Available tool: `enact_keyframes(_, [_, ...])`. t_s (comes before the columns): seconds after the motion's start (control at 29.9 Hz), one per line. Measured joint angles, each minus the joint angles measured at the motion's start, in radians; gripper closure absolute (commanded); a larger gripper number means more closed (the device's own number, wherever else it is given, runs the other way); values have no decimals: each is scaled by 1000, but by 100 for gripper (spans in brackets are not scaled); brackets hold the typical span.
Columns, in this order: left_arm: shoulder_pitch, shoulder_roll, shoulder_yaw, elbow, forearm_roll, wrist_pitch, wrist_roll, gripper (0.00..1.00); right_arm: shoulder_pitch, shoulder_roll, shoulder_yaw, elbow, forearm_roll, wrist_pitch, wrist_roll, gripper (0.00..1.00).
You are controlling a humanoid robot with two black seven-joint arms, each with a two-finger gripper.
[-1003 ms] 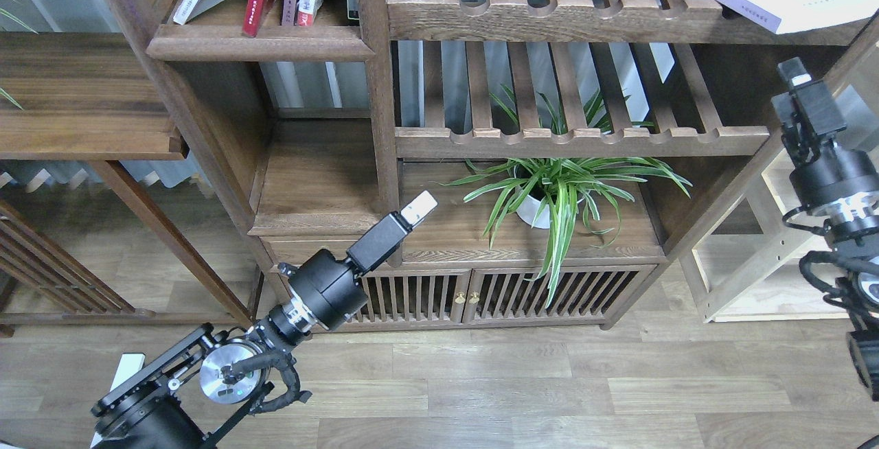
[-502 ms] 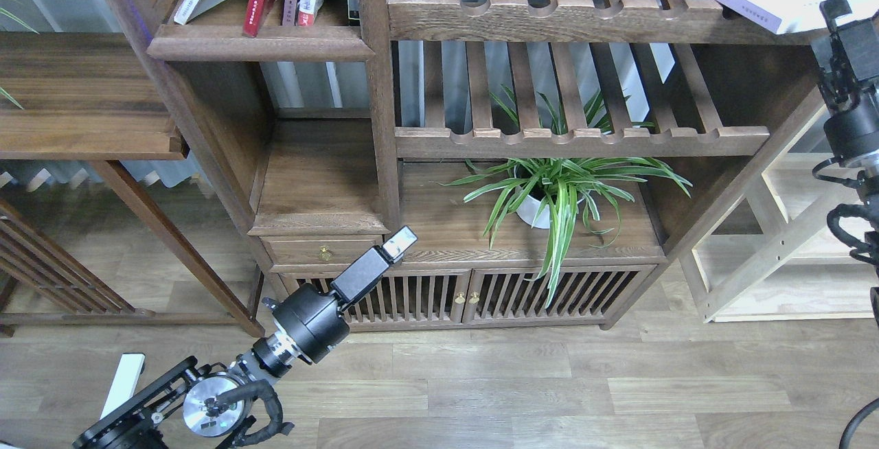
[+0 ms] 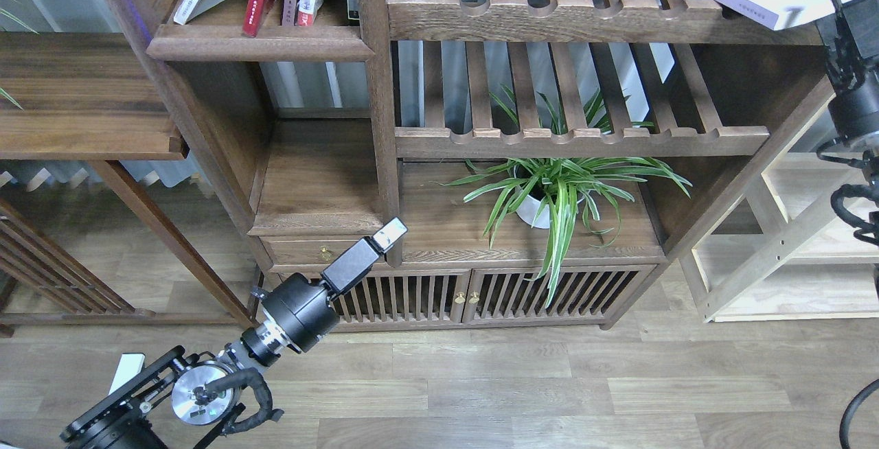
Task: Organize books on shelf
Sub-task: 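Raise the right gripper and pull the white book off the top shelf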
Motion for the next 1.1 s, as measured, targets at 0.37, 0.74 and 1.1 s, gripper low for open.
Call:
enact_keyframes(0.37, [-8,8,-5,0,0,0,0,1,38,4,-54,-17,-1,-71,0,7])
enact_keyframes(0.74, [-8,12,-14,0,-2,0,0,1,83,12,-87,-25,-3,-134,4,73])
enact_keyframes(1.1, [-8,19,-45,0,-3,0,0,1,68,23,-73,-40,2,-60,17,96])
